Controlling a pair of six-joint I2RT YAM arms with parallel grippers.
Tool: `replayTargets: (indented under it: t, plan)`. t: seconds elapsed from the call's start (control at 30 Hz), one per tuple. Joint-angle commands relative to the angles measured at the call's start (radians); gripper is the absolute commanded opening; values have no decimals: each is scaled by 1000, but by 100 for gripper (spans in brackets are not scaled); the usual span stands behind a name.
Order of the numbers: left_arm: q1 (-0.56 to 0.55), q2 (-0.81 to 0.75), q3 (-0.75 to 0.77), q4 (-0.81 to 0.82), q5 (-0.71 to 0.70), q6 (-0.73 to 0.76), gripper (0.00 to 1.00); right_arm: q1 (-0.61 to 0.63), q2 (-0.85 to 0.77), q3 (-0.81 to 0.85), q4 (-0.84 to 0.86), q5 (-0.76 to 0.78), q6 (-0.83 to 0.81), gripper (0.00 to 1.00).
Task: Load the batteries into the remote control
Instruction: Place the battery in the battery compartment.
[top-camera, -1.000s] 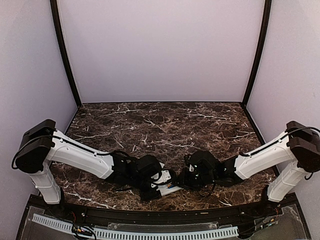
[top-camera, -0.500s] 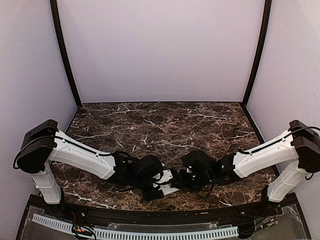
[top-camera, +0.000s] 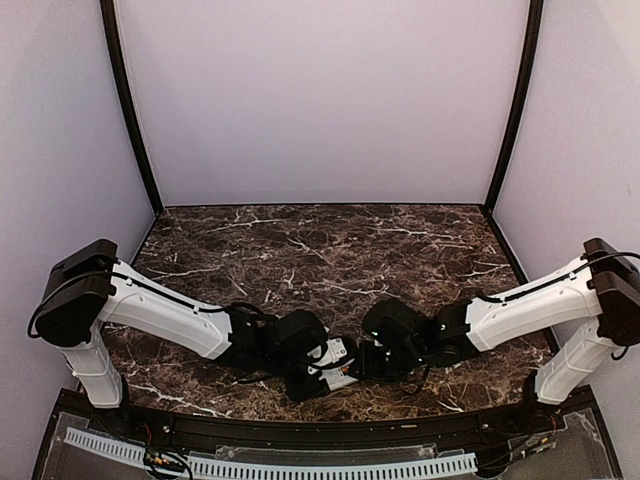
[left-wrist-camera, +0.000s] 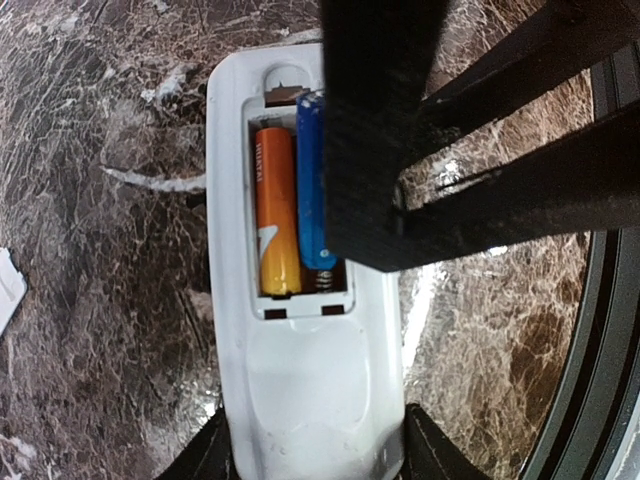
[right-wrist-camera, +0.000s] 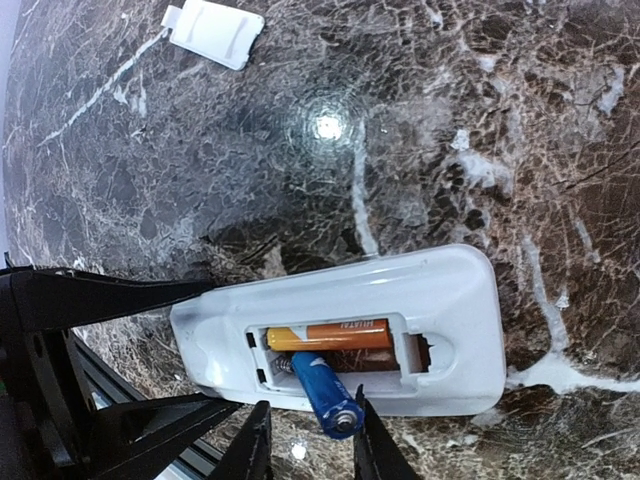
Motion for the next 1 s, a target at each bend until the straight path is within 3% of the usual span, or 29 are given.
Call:
replayTargets:
  t: [0.0,0.23,0.47,0.73,0.97]
  plan:
    - [-6,92,-38,-70,74,-17,0,14,-17,25,-40,32,-29,27]
    - [-6,96,-37,-69,79,-15,0,15,-22,46,-88,51,-39,34]
    - [-6,98,-38,-72,78,-12,0,-2,-89,61,-170,55,-81,34]
    - [-6,100,-38,-75,76,-12,0,-62,-148,50,-262,18,-123,32]
    - [-6,103,-38,-75,70,-12,0,-126,-135,36,-208,-26,-185,23]
